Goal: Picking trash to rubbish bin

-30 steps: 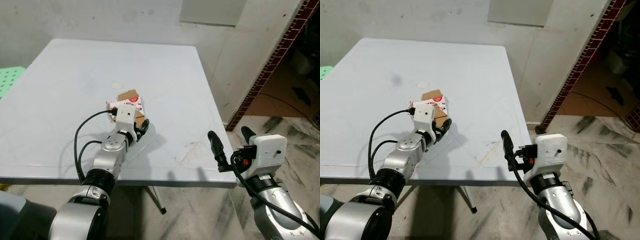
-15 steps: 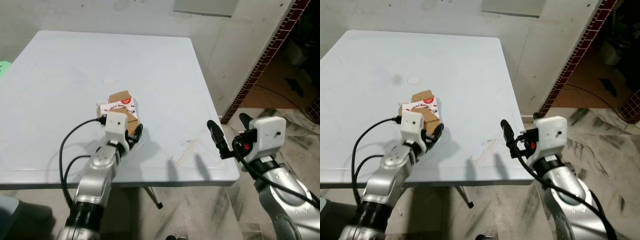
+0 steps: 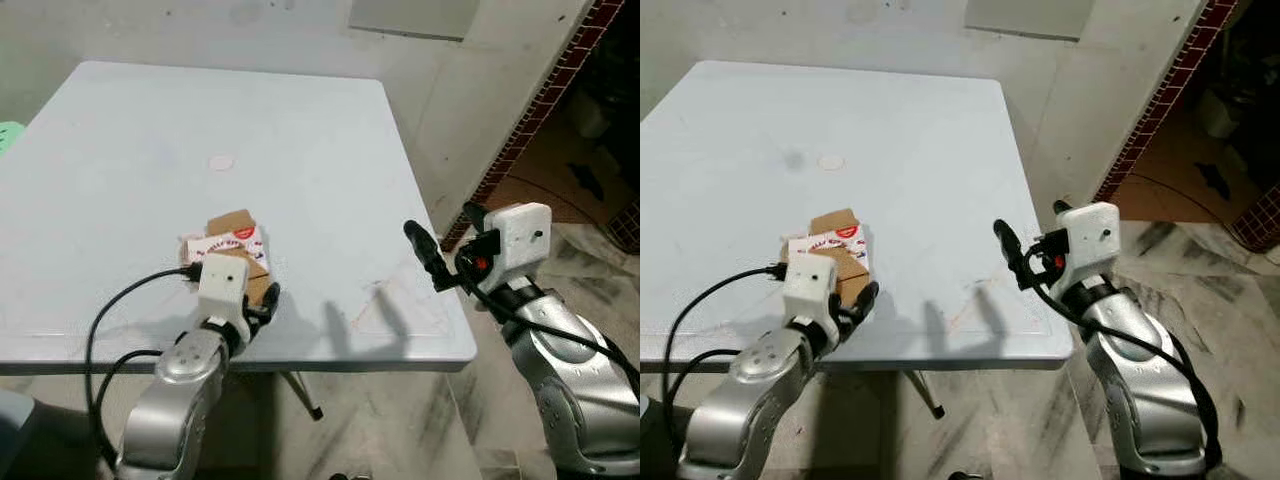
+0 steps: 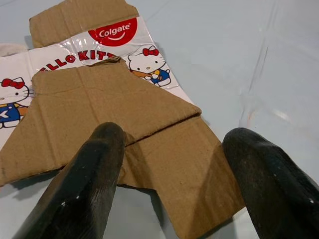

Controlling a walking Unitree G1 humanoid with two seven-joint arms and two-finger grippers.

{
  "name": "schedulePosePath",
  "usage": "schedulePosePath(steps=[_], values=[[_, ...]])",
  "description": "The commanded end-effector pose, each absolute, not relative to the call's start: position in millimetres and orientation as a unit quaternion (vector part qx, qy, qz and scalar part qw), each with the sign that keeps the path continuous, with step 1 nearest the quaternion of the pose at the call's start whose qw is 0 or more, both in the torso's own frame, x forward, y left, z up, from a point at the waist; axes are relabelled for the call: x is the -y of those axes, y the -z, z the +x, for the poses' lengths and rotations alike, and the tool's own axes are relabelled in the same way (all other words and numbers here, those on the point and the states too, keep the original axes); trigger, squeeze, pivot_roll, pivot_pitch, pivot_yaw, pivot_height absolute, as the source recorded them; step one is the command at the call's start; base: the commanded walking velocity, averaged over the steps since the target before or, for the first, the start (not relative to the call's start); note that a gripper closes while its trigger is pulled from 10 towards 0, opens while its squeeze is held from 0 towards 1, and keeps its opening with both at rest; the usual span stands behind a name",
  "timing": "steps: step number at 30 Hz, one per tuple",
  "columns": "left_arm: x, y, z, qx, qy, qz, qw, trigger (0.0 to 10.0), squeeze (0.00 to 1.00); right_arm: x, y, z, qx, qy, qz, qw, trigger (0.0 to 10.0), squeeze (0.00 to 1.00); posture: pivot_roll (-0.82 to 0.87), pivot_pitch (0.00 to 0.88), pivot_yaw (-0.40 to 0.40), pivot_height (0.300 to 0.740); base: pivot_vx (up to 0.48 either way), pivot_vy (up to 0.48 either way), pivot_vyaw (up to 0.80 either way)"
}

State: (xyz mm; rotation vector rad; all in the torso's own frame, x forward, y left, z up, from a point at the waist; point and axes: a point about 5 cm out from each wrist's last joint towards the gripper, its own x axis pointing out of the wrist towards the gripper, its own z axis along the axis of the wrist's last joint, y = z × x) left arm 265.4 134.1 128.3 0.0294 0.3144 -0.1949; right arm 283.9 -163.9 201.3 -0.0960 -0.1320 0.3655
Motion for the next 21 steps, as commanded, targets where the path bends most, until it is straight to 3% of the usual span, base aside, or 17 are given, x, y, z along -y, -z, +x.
schedulePosePath(steps=[1, 11, 21], values=[[-142, -122, 259, -0.183, 0.080, 0.020, 0.980, 10.0, 0.00, 167, -203, 285, 0.071, -0.185, -0.055, 0.979, 10.0, 0.00, 0.00, 0.075, -0.134, 0.740, 0.000, 0.000, 0.00], [-180, -146, 260, -0.163, 0.030, 0.051, 0.985, 10.0, 0.00, 169, -204, 294, 0.086, -0.198, -0.057, 0.975, 10.0, 0.00, 0.03, 0.048, -0.146, 0.740, 0.000, 0.000, 0.00], [-146, -185, 287, -0.068, 0.066, -0.001, 0.995, 10.0, 0.00, 169, -205, 301, 0.098, -0.203, -0.060, 0.972, 10.0, 0.00, 0.02, 0.000, -0.140, 0.740, 0.000, 0.000, 0.00]])
